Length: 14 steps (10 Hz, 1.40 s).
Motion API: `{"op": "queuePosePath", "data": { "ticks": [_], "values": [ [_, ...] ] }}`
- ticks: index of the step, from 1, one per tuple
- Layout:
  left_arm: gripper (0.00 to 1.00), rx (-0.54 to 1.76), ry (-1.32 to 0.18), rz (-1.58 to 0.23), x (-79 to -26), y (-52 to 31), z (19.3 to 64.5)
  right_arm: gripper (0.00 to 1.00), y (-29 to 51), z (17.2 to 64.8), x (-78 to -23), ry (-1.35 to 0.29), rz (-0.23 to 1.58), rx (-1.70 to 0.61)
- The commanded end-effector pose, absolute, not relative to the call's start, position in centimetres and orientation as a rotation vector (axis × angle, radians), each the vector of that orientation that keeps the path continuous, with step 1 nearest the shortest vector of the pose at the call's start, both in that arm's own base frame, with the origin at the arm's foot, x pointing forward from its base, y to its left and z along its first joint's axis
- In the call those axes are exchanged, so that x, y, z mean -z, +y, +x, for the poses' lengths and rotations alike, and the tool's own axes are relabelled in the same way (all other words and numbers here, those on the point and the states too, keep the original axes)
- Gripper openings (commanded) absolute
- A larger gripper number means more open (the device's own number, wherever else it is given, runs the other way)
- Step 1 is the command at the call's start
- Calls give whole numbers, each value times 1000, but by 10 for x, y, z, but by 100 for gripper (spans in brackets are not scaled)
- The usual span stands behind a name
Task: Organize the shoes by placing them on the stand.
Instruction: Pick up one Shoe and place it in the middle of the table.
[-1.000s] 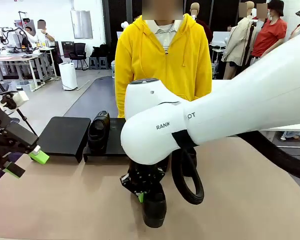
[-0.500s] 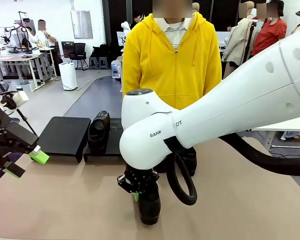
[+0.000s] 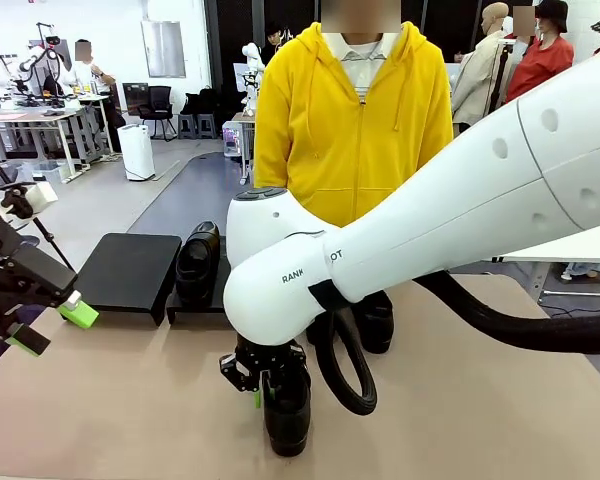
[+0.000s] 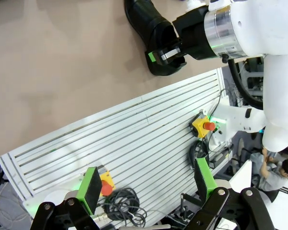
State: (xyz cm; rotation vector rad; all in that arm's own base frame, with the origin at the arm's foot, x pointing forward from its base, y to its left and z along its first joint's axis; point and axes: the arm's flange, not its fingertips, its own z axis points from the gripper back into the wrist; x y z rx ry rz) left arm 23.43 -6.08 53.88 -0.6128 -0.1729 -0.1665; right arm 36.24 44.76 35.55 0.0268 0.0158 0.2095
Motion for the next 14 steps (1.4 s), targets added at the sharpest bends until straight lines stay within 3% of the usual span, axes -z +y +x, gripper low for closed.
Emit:
{"op": "queuePosePath", "data": {
  "ticks": [1,4,6,8,10,14],
  "values": [
    [100,185,-173,-627,-539,-59,235,100,445,366,-366,4,47,-191],
    [100,185,-173,-627,-539,-59,235,100,383,344,-443,18,130,-196],
    [100,185,-173,-627,-539,-59,235,100,295,310,-519,-28,184,-230],
    [100,185,-173,-627,-539,-59,235,100,192,283,-561,-92,328,-345],
    [100,185,-173,-627,-539,-59,235,100,104,264,-562,-110,416,-303],
    [100,185,-173,-627,-539,-59,235,100,28,239,-527,-194,645,-295]
  ]
}}
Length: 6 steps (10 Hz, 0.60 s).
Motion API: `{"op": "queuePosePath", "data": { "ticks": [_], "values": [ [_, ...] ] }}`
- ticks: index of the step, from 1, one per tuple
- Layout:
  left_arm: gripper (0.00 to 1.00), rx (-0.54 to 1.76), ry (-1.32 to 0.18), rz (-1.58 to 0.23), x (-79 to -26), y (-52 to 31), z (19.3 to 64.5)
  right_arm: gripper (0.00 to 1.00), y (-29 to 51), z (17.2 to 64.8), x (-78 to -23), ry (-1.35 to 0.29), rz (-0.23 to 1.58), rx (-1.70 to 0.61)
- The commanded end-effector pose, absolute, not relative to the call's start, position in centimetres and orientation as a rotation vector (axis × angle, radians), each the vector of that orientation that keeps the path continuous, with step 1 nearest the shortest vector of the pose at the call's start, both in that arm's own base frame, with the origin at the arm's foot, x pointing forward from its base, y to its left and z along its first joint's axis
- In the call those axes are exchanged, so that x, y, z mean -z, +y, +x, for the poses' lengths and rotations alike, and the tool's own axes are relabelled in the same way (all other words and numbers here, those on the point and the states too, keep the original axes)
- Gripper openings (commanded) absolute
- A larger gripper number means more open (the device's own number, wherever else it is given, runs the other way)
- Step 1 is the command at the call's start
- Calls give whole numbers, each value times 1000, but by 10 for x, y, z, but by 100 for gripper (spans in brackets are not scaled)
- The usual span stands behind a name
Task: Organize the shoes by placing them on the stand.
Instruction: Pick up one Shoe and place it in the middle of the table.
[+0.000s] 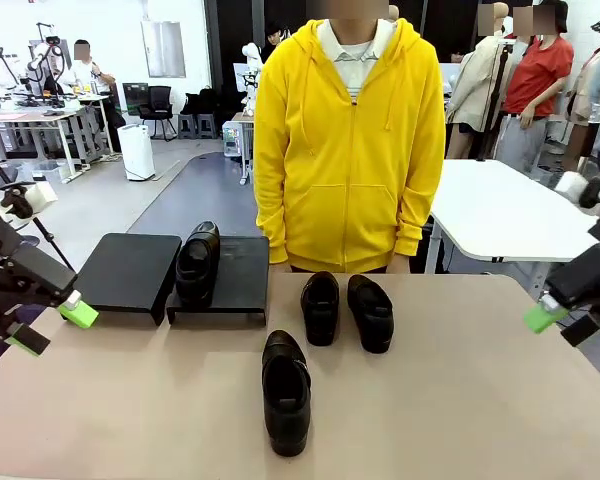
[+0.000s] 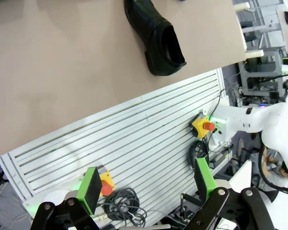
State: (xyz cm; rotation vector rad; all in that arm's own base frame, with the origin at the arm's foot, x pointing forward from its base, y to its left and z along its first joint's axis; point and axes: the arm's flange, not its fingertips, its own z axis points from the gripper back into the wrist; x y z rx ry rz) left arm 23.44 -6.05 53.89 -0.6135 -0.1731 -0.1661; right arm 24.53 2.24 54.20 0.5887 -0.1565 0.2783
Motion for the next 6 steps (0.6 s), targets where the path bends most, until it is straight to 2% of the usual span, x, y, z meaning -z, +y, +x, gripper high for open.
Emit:
{"op": "queuePosePath", "data": {
  "ticks": [1,2,6],
  "values": [
    [100,185,-173,-627,-539,-59,235,100,35,242,-523,-180,622,-252],
    [100,185,-173,-627,-539,-59,235,100,22,245,-542,-157,589,-278],
    [100,185,-173,-627,-539,-59,235,100,22,245,-542,-157,589,-278]
  ]
}}
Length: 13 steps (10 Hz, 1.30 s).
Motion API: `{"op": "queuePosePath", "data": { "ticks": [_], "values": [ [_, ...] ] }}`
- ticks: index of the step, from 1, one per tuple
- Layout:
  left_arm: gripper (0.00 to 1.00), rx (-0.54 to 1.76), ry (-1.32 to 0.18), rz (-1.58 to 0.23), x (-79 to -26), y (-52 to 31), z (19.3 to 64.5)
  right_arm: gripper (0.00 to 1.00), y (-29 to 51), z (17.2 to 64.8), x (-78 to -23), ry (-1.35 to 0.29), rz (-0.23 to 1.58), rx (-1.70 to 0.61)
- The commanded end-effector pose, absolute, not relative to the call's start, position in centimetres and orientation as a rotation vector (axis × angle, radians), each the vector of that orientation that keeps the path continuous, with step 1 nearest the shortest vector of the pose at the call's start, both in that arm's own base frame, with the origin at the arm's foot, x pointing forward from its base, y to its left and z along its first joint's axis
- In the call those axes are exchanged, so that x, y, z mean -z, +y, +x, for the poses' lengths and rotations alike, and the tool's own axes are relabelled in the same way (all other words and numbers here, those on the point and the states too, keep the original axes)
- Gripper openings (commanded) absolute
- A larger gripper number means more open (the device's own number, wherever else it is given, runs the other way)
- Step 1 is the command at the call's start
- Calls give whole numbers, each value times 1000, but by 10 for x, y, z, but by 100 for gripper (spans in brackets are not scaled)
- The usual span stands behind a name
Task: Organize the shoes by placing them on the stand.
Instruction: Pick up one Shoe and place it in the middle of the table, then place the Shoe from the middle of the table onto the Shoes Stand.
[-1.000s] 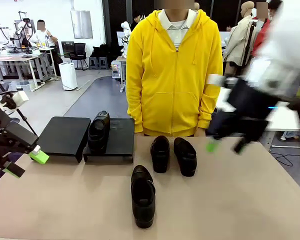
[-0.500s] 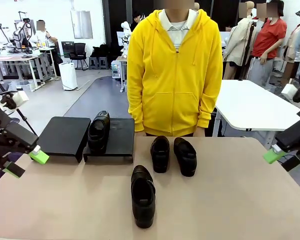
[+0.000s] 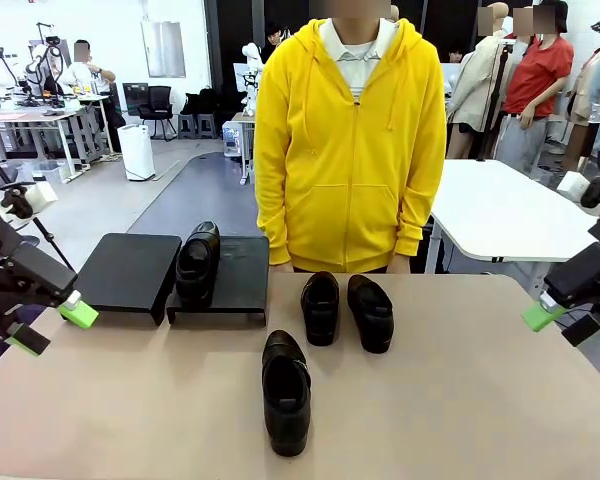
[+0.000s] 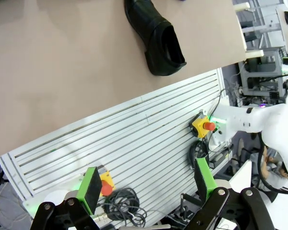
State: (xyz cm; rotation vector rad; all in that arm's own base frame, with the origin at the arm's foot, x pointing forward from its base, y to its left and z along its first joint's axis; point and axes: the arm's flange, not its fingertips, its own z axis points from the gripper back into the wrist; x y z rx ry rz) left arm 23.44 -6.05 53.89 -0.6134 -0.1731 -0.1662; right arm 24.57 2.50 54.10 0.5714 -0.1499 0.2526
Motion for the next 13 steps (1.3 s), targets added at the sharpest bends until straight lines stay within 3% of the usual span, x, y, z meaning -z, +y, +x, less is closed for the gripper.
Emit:
{"op": "queuePosePath", "data": {
  "ticks": [1,7,8,11,13],
  "values": [
    [100,185,-173,-627,-539,-59,235,100,22,245,-542,-157,589,-278],
    [100,166,-173,-613,-539,-61,234,100,22,245,-542,-157,589,-278],
    [100,110,-102,-583,-525,-105,252,100,22,245,-542,-157,589,-278],
    [100,22,-68,-450,-485,-225,285,100,22,245,-542,-157,589,-278],
    [100,-57,-164,-292,-455,-290,298,100,22,245,-542,-157,589,-278]
  ]
}}
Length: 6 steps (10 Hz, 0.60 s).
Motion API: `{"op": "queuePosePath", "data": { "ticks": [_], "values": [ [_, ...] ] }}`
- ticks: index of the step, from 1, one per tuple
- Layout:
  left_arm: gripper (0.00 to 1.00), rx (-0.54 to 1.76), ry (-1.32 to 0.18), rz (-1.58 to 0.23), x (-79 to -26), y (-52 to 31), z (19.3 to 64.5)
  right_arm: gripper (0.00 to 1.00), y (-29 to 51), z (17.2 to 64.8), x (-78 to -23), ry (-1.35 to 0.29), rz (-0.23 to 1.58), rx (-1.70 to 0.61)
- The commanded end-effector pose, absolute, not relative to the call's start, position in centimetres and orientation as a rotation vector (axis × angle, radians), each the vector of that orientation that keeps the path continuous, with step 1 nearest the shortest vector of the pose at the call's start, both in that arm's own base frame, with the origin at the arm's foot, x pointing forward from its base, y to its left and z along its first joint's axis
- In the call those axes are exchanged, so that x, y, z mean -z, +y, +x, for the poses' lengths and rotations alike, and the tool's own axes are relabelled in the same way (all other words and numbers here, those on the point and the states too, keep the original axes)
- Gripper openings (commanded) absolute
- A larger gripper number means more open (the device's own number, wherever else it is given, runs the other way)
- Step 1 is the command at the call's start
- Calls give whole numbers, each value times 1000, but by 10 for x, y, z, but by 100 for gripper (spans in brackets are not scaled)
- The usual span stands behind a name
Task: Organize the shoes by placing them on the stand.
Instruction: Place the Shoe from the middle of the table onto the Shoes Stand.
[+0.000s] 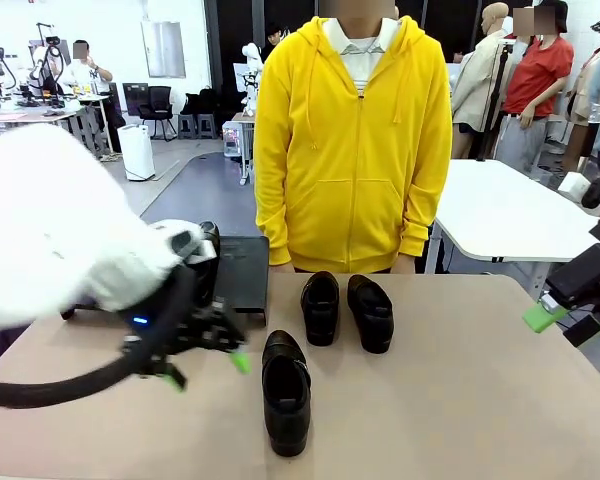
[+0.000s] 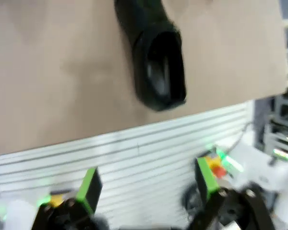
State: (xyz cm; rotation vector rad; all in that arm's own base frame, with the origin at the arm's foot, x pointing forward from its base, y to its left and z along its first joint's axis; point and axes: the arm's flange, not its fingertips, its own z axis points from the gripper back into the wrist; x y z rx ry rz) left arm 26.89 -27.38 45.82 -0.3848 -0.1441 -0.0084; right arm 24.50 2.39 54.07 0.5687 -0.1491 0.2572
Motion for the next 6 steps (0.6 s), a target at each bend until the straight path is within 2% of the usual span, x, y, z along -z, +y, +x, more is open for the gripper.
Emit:
{"op": "queuePosePath", "data": {
  "ticks": [1,3,6],
  "values": [
    [100,-41,-145,-238,-441,-312,301,100,22,245,-542,-157,589,-278],
    [100,-48,-214,-175,-424,-337,311,100,22,245,-542,-157,589,-278],
    [100,-96,-219,-111,-410,-346,332,100,22,245,-542,-157,589,-278]
  ]
}}
